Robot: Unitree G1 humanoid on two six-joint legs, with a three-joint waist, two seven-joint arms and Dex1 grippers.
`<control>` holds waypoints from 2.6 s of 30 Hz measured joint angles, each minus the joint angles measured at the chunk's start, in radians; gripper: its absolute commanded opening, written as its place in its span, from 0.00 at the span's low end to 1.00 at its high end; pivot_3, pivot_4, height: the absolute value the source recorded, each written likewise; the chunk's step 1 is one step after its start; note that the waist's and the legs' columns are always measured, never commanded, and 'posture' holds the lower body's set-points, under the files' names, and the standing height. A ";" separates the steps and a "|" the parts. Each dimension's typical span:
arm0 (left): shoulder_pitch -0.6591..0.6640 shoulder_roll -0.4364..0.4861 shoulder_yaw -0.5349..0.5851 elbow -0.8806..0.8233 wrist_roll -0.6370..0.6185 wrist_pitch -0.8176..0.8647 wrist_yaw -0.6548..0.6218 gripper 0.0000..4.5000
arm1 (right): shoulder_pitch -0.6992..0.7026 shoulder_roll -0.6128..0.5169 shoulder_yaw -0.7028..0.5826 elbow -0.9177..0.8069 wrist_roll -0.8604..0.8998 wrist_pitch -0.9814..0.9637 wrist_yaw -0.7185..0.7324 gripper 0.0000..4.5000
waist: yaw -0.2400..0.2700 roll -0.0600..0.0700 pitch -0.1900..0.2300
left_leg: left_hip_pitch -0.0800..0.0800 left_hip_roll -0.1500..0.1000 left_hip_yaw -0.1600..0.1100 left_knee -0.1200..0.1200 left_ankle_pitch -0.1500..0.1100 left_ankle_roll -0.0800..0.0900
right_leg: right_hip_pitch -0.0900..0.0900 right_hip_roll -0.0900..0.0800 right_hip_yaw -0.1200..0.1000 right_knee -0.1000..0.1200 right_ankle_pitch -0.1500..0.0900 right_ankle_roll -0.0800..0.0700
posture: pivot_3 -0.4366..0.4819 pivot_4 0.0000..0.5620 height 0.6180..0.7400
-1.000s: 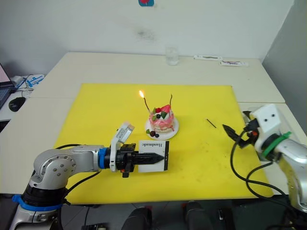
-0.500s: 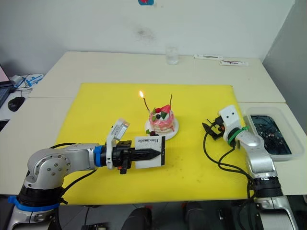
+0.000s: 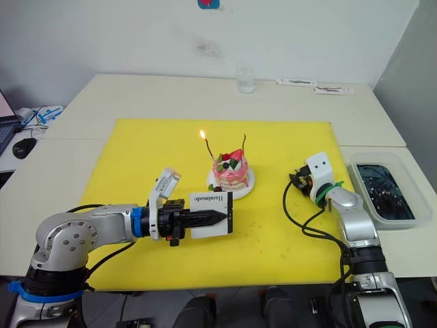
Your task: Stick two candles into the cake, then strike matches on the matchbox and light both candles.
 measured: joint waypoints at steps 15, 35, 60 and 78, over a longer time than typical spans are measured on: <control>0.008 0.007 0.001 -0.002 -0.014 0.000 0.016 0.00 | 0.091 0.007 -0.018 -0.244 0.040 0.202 -0.052 0.01 | 0.003 0.000 0.000 | -0.001 0.000 0.000 -0.003 0.000 0.000 | -0.001 0.000 0.000 -0.001 -0.001 -0.002 | 0.48 0.27 1.00; -0.112 -0.063 0.028 0.146 -0.112 0.083 0.108 0.00 | 0.150 -0.253 0.013 -0.890 0.318 0.361 0.222 0.01 | 0.000 0.001 0.000 | -0.001 0.000 -0.001 -0.001 0.000 0.000 | -0.001 0.000 -0.001 -0.001 -0.003 -0.005 | 0.48 0.27 1.00; -0.149 -0.068 0.041 0.192 -0.136 0.125 0.136 0.00 | 0.095 -0.360 0.268 -0.929 0.224 0.246 0.286 0.01 | 0.002 0.001 0.000 | -0.001 0.000 -0.002 -0.002 0.000 0.000 | -0.001 0.000 -0.002 -0.001 -0.003 -0.005 | 0.48 0.27 1.00; -0.139 -0.068 0.041 0.189 -0.136 0.126 0.136 0.00 | 0.079 -0.320 0.306 -0.846 0.109 0.168 0.287 0.01 | 0.002 0.001 0.000 | -0.001 0.000 -0.002 -0.002 0.000 0.000 | -0.001 0.000 -0.002 -0.001 -0.002 -0.004 | 0.48 0.27 1.00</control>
